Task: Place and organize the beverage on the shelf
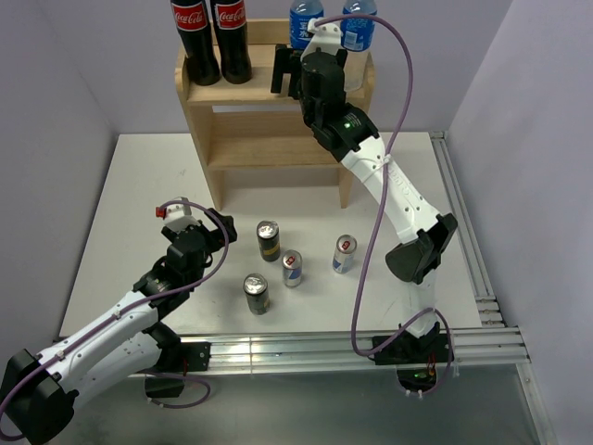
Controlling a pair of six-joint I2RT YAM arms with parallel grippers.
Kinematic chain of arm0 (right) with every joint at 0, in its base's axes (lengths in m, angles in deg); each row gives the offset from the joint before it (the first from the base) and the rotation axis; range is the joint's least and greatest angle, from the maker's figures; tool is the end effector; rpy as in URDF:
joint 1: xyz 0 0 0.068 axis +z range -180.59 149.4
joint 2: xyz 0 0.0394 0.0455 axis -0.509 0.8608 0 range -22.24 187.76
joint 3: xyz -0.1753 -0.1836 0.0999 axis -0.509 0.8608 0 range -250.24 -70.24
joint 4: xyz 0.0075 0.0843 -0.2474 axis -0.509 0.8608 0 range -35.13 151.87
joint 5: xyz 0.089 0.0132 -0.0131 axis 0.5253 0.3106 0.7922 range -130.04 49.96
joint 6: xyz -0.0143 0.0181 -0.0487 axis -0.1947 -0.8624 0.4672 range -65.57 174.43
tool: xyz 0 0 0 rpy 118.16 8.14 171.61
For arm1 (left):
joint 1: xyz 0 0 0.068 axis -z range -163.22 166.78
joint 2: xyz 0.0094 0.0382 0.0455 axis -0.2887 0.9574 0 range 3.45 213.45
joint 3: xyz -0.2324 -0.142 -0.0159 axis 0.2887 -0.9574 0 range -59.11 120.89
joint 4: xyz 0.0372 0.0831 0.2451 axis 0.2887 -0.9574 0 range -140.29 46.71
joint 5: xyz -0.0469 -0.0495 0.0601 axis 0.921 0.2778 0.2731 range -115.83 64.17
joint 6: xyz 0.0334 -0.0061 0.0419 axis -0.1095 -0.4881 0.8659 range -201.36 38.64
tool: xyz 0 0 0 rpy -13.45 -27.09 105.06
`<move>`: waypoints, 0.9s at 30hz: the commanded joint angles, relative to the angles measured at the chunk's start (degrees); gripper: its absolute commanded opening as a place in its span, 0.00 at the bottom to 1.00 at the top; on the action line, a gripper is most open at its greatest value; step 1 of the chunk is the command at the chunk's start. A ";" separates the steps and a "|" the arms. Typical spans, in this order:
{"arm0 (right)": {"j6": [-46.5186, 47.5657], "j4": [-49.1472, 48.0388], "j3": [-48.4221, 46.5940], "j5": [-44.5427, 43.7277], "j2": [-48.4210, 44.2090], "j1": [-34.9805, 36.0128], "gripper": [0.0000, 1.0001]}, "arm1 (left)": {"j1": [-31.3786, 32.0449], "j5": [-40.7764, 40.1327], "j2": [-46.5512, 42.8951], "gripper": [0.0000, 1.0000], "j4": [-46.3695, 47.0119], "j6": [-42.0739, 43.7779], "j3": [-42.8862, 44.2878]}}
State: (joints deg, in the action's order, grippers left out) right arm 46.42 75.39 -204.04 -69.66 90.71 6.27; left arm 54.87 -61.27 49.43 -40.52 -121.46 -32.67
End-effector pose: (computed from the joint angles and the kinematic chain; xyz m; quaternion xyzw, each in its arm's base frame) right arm 0.3591 0.2471 0.5005 0.0057 0.7053 0.0951 0.7025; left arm 0.1592 -0.0986 0.2483 -0.1949 0.7613 -0.1686 0.5950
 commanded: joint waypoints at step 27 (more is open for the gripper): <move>-9.46 2.35 41.12 -11.76 -32.06 12.87 1.00 | 0.23 -1.65 -2.56 0.99 -1.71 0.81 1.78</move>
State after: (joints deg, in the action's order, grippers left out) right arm 41.09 74.58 -171.71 -76.64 65.38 16.10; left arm 54.87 -61.78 48.07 -41.95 -121.24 -32.67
